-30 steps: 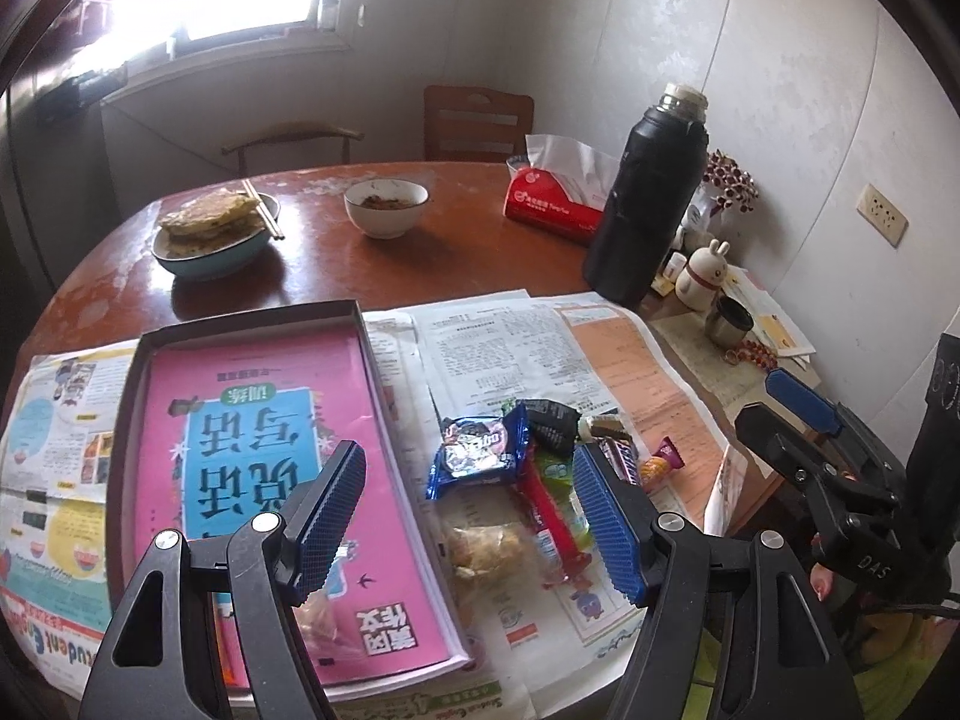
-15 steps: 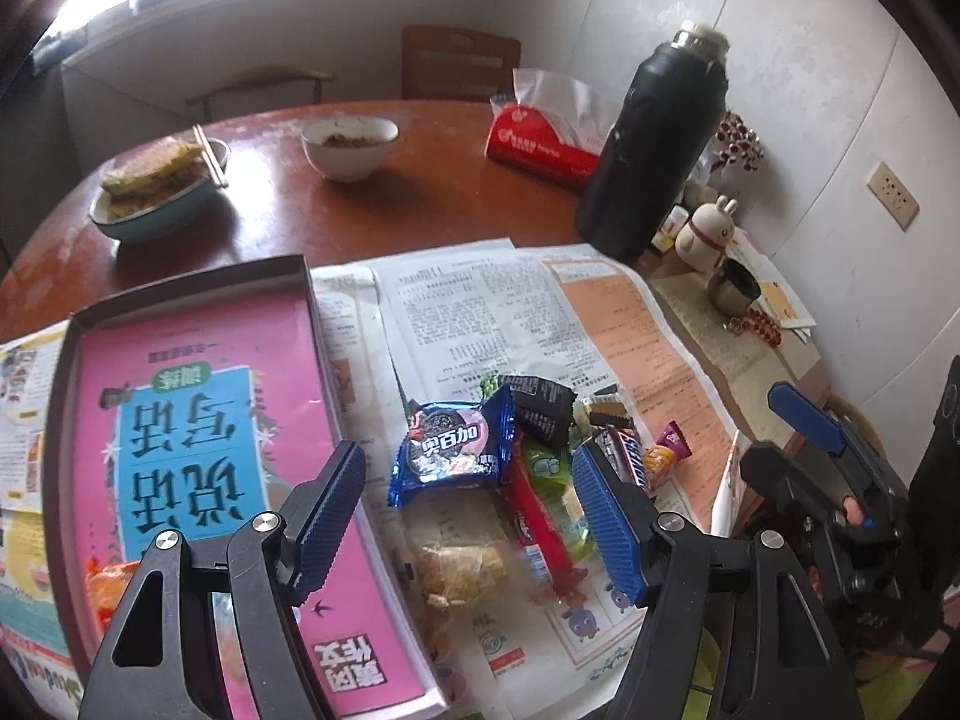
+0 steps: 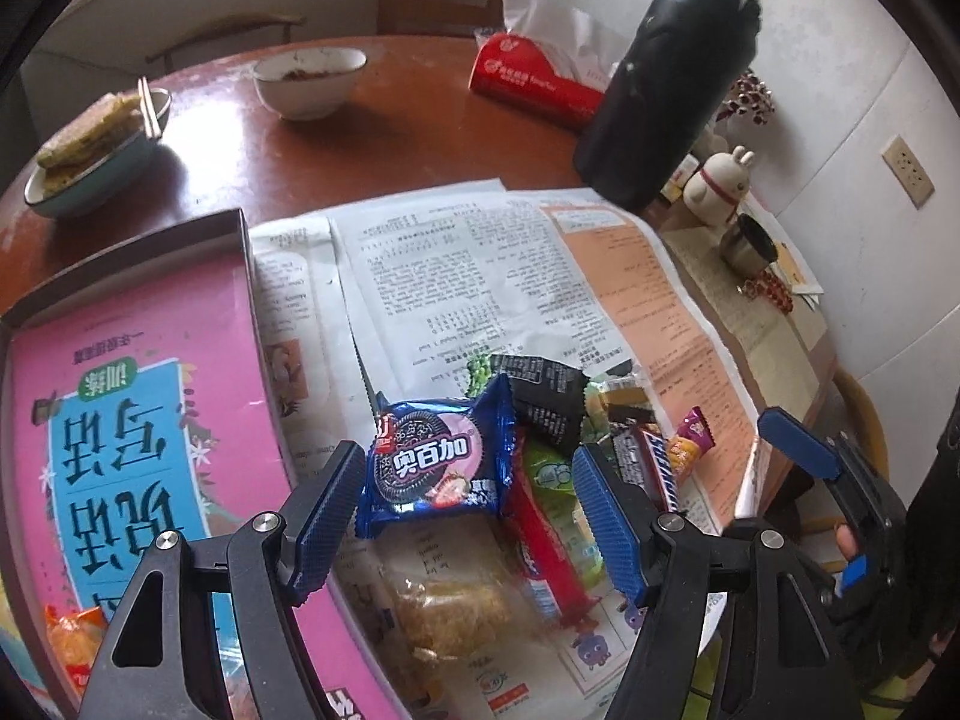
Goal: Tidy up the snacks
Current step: 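Grasp the blue Oreo pack with the left tool while the right tool grasps a Snickers bar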
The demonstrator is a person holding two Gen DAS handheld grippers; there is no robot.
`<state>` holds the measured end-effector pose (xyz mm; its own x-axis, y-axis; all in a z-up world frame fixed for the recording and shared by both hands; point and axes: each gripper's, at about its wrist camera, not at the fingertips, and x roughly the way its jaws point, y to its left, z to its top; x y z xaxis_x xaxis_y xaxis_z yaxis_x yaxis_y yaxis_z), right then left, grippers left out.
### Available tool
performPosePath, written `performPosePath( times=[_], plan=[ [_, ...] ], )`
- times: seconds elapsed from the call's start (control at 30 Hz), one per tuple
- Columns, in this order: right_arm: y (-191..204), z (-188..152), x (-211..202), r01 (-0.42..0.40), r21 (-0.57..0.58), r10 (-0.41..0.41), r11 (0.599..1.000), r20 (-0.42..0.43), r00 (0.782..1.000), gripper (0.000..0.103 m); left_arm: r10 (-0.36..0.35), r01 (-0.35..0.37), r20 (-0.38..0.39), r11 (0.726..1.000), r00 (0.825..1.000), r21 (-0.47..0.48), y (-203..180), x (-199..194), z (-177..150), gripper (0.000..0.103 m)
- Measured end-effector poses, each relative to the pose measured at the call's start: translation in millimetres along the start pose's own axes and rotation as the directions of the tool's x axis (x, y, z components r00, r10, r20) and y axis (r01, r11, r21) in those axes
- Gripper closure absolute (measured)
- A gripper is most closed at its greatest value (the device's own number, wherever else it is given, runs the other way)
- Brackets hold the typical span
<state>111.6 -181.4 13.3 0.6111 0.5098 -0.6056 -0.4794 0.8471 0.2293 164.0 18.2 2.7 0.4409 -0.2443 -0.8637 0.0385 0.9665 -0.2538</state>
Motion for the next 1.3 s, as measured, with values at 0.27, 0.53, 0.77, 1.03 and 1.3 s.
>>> performPosePath(
  times=[0.27, 0.53, 0.77, 1.03, 1.3],
  plan=[
    [-1, -6, 16, -0.002, -0.007, 0.002, 1.000, -0.062, 0.998, 0.021, 0.005, -0.005, -0.032, 1.000, 0.999, -0.010, 6, 20, 6, 0.030],
    [-2, -12, 36, -0.005, 0.031, 0.008, 1.000, -0.107, 0.994, 0.026, 0.003, -0.004, -0.052, 1.000, 0.999, -0.020, 9, 32, 7, 0.030],
    [-8, -16, 49, -0.009, 0.069, 0.019, 0.998, -0.144, 0.989, 0.045, -0.023, 0.021, -0.071, 0.999, 0.997, -0.033, 12, 38, 6, 0.030],
    [-11, -18, 53, -0.014, 0.077, 0.025, 0.997, -0.146, 0.989, 0.060, -0.011, 0.009, -0.061, 1.000, 0.998, -0.026, 10, 38, 4, 0.030],
    [-9, -18, 50, -0.023, 0.071, 0.032, 0.997, -0.137, 0.990, 0.065, 0.044, -0.046, -0.072, 0.998, 0.996, -0.033, 8, 45, 10, 0.030]
  ],
)
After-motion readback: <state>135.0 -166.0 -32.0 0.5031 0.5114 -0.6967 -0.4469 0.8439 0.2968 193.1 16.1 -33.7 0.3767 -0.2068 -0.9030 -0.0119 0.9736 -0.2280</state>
